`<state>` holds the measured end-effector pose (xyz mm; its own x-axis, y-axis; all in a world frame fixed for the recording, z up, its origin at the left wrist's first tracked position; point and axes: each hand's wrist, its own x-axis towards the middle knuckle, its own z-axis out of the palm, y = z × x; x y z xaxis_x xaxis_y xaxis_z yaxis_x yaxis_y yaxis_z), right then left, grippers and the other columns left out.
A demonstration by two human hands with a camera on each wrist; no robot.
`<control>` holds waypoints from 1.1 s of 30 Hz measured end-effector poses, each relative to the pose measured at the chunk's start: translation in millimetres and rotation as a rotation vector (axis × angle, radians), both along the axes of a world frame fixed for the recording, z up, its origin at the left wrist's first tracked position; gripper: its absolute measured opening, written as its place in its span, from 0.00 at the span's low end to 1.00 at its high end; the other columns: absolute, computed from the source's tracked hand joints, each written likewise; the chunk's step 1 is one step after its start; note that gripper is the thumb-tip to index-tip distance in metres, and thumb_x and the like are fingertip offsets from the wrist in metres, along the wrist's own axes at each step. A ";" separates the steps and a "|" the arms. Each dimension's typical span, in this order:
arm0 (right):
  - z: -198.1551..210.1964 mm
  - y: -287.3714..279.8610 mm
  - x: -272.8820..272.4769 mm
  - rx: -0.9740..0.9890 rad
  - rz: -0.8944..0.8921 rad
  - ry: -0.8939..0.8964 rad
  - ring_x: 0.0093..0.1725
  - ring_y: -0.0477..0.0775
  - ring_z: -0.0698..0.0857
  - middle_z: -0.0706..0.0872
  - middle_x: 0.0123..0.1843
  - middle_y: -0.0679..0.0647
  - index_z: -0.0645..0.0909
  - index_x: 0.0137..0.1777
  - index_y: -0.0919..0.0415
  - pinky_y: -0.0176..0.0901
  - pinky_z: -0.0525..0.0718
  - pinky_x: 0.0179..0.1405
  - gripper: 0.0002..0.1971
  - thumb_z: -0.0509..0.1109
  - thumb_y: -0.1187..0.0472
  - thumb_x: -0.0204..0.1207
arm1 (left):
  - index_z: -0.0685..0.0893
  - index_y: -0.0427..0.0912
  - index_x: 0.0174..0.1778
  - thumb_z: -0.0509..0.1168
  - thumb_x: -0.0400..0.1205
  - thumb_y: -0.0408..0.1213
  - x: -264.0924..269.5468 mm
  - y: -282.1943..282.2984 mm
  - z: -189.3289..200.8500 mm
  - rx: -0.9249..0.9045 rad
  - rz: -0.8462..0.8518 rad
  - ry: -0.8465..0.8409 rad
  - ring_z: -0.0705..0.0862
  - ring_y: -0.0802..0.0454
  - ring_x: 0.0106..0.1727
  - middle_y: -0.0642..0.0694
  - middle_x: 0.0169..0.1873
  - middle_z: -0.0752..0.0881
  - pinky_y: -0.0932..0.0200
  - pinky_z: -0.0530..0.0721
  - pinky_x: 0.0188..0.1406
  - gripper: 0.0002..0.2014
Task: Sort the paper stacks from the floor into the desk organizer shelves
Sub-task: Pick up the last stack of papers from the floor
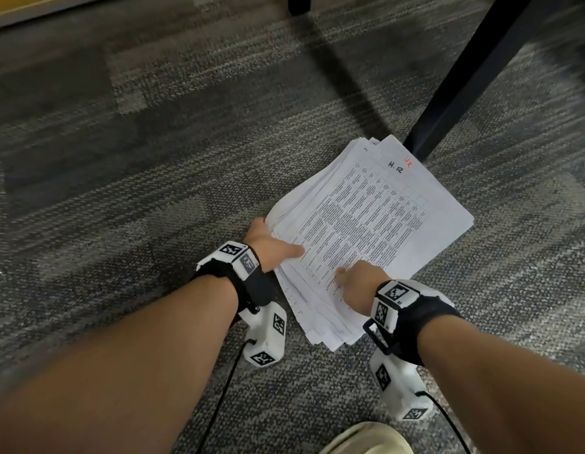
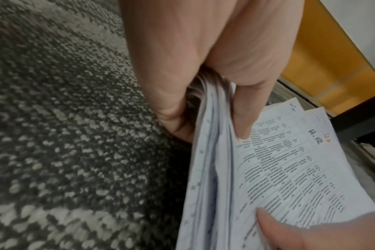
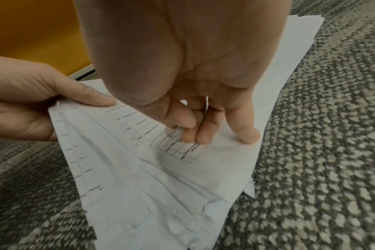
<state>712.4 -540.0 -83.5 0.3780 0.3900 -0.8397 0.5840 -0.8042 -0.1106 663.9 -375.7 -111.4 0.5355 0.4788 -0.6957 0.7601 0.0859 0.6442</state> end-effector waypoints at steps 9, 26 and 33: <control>10.8 -17.5 -2.0 0.117 -0.312 0.096 0.46 0.54 0.83 0.81 0.57 0.52 0.61 0.82 0.50 0.37 0.81 0.45 0.28 0.51 0.69 0.83 | 0.80 0.40 0.58 0.72 0.72 0.28 0.5 -17.2 36.0 0.323 -0.254 -0.011 0.83 0.46 0.50 0.48 0.47 0.82 0.60 0.80 0.48 0.18; 235.7 16.9 -21.6 0.374 -0.363 -0.150 0.66 0.60 0.80 0.81 0.68 0.62 0.78 0.68 0.67 0.47 0.80 0.65 0.18 0.61 0.64 0.81 | 0.83 0.43 0.51 0.72 0.69 0.24 -78.0 25.7 287.6 0.614 -0.489 -0.147 0.85 0.45 0.50 0.47 0.46 0.86 0.49 0.86 0.50 0.16; 376.5 29.5 -67.8 0.567 -0.170 -0.250 0.55 0.55 0.86 0.89 0.52 0.54 0.89 0.49 0.61 0.45 0.84 0.55 0.11 0.69 0.58 0.74 | 0.80 0.48 0.46 0.71 0.70 0.25 -156.9 44.6 437.5 0.759 -0.576 -0.169 0.84 0.47 0.50 0.50 0.46 0.85 0.54 0.84 0.45 0.15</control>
